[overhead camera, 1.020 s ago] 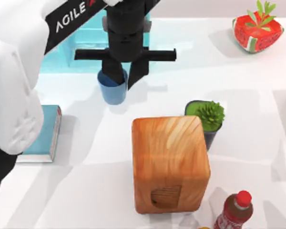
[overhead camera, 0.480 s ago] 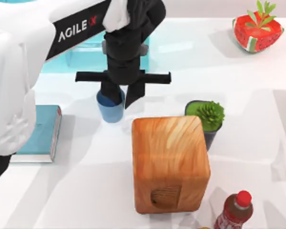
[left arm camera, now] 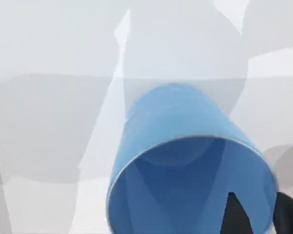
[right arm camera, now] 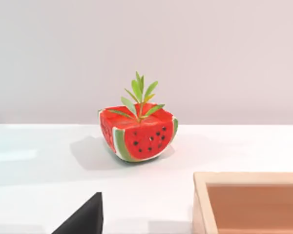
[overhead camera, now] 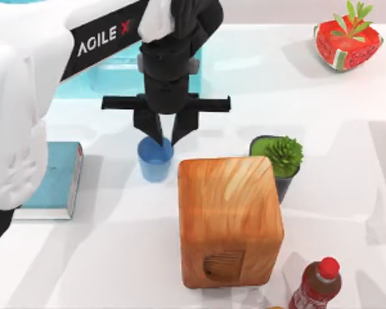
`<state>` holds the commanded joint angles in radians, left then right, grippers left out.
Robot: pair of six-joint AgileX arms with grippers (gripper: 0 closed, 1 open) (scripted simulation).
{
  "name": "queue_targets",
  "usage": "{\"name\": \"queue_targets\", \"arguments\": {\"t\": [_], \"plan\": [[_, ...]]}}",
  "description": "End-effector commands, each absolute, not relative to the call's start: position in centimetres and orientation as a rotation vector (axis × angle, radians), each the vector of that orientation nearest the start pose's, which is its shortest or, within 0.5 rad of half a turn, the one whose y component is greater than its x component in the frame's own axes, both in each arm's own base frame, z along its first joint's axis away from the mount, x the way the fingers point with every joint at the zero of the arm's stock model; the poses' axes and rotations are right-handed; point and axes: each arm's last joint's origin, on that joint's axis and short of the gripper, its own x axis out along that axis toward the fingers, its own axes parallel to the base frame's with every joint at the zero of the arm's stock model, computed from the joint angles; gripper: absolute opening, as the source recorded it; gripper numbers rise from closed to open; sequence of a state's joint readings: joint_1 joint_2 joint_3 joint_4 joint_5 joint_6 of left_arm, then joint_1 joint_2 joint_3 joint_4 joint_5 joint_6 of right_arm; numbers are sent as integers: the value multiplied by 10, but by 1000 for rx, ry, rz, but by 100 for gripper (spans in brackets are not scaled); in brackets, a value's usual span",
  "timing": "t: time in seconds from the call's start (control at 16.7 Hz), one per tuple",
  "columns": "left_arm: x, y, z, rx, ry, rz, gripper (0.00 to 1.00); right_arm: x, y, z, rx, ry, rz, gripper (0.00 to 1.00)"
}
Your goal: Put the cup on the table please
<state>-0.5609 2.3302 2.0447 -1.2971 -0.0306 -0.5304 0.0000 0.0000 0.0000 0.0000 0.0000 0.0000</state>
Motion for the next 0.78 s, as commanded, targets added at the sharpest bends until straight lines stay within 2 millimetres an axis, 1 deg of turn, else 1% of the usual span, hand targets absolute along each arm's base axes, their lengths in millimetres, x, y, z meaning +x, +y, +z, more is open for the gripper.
{"name": "queue_targets", "arguments": {"t": [0.42, 0.48, 0.78], "plan": [[392, -238, 181, 44, 1563, 13, 98, 106, -1, 160, 0, 0, 0, 100], [392, -238, 181, 44, 1563, 13, 100, 106, -1, 160, 0, 0, 0, 100], [392, -238, 181, 44, 1563, 13, 100, 106, -1, 160, 0, 0, 0, 100]]}}
